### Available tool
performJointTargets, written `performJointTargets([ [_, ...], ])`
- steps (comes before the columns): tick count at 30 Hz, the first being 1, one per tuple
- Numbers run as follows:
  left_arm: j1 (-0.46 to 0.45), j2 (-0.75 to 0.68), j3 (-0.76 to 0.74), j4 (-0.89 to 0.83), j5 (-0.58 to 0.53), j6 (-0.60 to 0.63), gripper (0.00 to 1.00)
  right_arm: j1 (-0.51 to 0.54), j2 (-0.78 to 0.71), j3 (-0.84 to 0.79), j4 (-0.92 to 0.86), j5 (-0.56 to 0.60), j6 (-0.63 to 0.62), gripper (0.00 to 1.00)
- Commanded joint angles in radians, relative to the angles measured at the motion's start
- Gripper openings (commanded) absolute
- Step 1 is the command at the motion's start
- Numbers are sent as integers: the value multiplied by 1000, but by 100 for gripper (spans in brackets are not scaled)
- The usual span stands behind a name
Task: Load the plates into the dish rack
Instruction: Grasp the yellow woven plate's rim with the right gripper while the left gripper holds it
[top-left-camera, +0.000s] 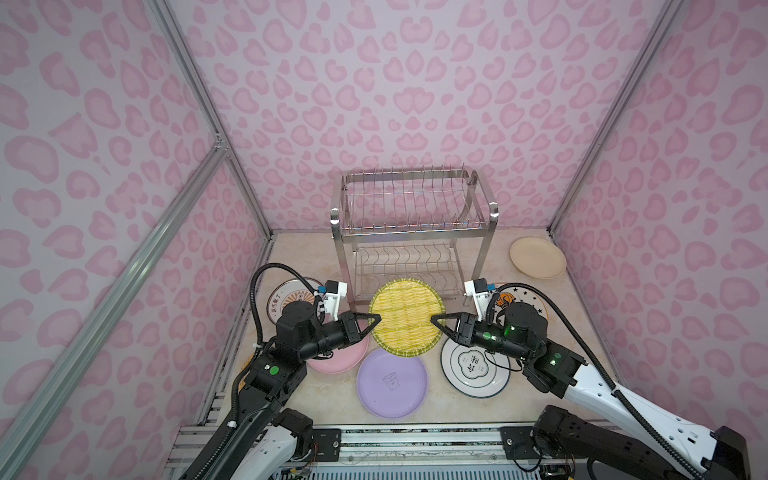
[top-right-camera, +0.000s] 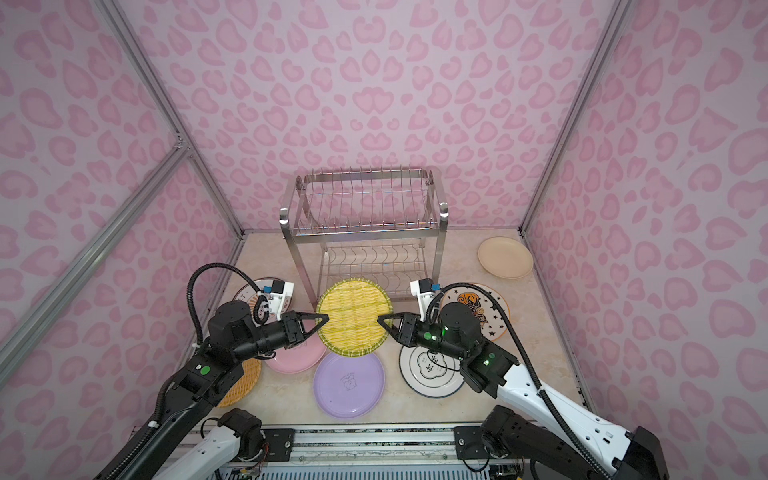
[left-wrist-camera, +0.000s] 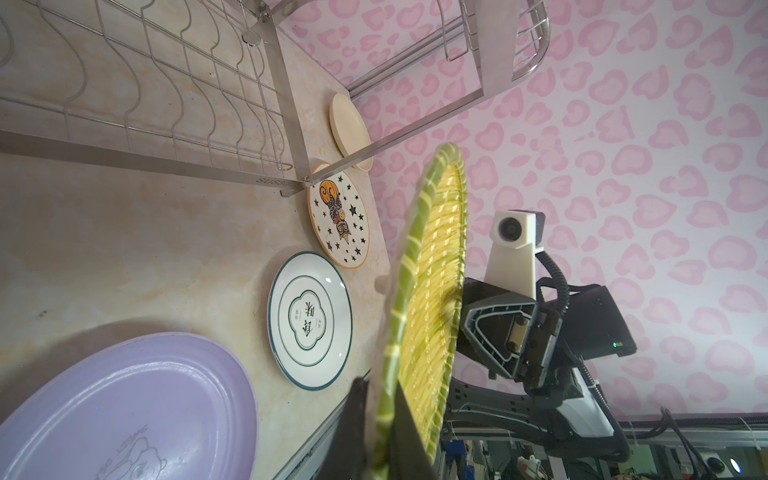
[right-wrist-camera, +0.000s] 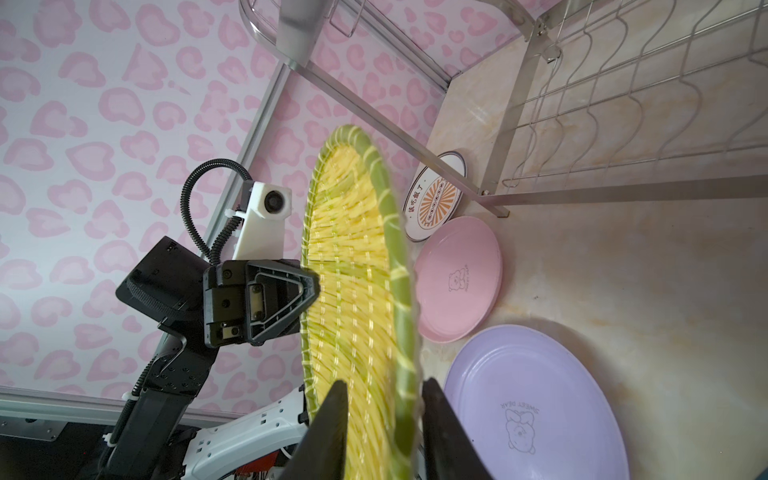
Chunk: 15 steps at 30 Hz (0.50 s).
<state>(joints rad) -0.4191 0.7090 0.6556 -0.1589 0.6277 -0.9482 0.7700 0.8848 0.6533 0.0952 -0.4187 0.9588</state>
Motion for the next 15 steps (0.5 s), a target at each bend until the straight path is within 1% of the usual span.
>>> performJointTargets([
  [1, 0, -3, 5, 66, -4, 9, 4, 0, -7, -24, 69, 33, 42, 23],
  [4, 0, -4, 15, 28, -32, 38, 4, 0, -18, -40, 95, 52, 66, 17],
  [11, 0, 17, 9, 45, -39, 55, 4, 2, -54, -53, 75, 116, 89, 0],
  [15, -1, 22, 4, 51, -48, 63, 4, 13, -76, -61, 66, 154, 95, 0],
])
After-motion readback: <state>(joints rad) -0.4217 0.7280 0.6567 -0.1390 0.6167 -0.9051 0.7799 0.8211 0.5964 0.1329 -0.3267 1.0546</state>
